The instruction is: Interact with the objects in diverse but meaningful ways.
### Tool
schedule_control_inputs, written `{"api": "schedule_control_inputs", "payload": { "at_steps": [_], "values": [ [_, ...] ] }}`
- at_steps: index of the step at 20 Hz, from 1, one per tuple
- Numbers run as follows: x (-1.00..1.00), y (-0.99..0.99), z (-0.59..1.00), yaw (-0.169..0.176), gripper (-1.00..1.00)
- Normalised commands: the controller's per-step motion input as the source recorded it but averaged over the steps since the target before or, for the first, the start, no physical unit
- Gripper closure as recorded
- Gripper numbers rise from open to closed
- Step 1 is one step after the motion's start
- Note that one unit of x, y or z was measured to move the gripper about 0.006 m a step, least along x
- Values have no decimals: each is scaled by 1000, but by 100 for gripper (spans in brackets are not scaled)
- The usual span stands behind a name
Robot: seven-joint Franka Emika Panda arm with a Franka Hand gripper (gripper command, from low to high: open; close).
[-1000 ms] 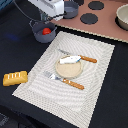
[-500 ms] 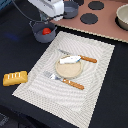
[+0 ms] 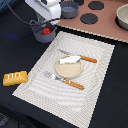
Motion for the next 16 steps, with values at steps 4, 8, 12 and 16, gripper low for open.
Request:
{"api": "schedule_control_inputs", "payload": {
  "at_steps": [4,8,12,16],
  "values": [
    [-637,40,-124,11,-100],
    [-657,172,-183,29,-100],
    [-544,135,44,18,-100],
    [-331,-1,647,-11,-100]
  ]
}}
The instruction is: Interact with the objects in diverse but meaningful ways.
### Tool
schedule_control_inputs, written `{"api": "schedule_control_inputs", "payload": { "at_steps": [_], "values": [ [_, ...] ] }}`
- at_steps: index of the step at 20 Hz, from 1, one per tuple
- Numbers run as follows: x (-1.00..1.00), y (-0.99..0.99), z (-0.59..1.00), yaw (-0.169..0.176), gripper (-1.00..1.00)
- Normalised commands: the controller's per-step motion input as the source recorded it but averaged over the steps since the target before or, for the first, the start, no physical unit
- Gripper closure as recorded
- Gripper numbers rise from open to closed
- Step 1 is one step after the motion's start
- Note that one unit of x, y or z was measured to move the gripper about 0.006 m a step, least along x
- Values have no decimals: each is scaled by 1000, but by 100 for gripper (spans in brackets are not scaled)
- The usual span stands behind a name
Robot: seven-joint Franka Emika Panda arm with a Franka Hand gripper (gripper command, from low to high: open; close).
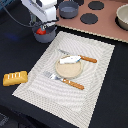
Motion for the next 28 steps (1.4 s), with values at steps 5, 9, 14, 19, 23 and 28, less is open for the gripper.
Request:
{"api": "schedule_control_inputs", "payload": {
  "at_steps": [5,9,14,19,23,28],
  "values": [
    [-143,-156,666,-33,-100],
    [160,-282,539,-75,-100],
    [253,-305,102,-144,-100],
    [462,-134,-81,-172,-100],
    [328,-113,-159,-261,-100],
    [275,-69,-149,-249,-100]
  ]
}}
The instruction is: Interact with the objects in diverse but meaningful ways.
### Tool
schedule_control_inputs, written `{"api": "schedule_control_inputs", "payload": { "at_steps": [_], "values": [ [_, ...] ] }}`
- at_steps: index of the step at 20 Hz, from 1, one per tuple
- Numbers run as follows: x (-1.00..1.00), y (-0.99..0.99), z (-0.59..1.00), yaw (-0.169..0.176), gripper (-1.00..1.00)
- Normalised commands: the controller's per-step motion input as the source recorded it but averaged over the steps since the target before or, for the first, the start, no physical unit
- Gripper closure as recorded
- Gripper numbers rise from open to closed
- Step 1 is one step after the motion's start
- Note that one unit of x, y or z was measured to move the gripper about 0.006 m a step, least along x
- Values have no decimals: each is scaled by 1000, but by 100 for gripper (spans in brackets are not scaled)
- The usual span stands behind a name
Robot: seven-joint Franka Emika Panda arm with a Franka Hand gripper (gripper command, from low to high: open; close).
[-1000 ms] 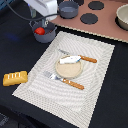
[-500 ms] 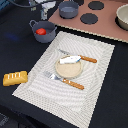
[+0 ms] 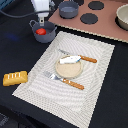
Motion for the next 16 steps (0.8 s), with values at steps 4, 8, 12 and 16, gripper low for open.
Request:
{"api": "schedule_control_inputs", "payload": {
  "at_steps": [4,8,12,16],
  "values": [
    [218,-55,-236,-154,-100],
    [28,-82,-103,-85,-100],
    [-24,-158,-181,-30,-100],
    [-134,-50,-239,-10,-100]
  ]
}}
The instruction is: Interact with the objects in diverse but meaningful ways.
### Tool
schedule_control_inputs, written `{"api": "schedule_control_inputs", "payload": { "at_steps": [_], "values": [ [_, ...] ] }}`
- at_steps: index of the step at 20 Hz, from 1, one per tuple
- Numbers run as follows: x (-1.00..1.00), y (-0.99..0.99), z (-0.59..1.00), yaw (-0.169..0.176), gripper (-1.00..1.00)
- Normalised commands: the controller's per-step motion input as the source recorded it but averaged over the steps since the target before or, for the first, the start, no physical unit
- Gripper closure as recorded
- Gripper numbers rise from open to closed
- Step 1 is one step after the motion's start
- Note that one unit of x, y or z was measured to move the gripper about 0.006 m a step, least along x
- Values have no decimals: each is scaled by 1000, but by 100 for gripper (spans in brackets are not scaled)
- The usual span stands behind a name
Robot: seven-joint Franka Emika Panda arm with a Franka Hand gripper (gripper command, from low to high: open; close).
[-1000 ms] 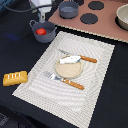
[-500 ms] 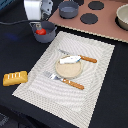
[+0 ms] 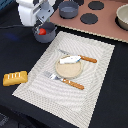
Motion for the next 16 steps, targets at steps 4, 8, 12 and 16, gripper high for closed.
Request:
{"api": "schedule_control_inputs", "payload": {
  "at_steps": [4,8,12,16],
  "values": [
    [-214,0,-152,0,-100],
    [-108,0,-234,0,-100],
    [-106,0,-239,0,-100],
    [-126,0,-296,0,-100]
  ]
}}
